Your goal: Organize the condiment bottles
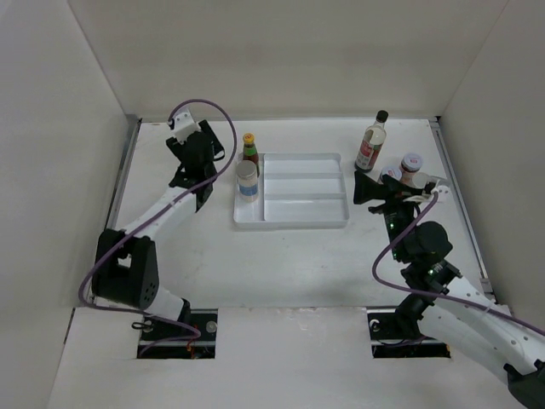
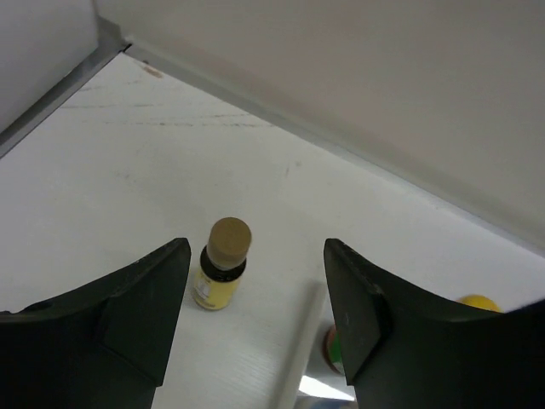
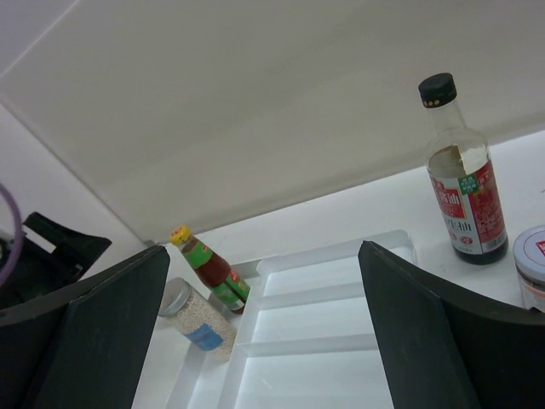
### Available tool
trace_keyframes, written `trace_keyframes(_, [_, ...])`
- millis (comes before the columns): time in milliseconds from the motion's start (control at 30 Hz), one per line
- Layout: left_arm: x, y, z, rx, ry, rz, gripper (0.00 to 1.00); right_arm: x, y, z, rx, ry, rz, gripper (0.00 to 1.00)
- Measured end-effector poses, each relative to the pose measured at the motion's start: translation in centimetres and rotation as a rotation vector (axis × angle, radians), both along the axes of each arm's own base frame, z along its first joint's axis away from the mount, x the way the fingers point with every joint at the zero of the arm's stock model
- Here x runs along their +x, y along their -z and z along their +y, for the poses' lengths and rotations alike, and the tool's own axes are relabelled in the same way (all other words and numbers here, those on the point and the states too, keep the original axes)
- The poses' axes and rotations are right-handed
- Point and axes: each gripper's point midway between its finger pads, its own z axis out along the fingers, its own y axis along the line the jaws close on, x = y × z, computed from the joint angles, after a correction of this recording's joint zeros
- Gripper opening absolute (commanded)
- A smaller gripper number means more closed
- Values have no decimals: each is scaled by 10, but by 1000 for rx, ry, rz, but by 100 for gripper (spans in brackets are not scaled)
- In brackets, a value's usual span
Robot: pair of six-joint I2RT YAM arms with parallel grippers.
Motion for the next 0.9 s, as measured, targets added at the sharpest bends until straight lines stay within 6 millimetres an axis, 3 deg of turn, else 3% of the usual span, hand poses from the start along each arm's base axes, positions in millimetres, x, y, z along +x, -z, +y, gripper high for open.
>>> trace_keyframes(200, [25,61,16,23,-28,188,56,3,4,2,-5,-5,11,100])
trace_keyframes(333, [32,84,19,37,-32,259,55,3,5,3,-5,-14,14,100])
trace_keyframes(567, [45,91,22,36,-38,276,50,2,4,6,0,-28,13,100])
trace_keyframes(900, [52,93,23,40,-39,282,24,3,7,7,-3,-30,24,100])
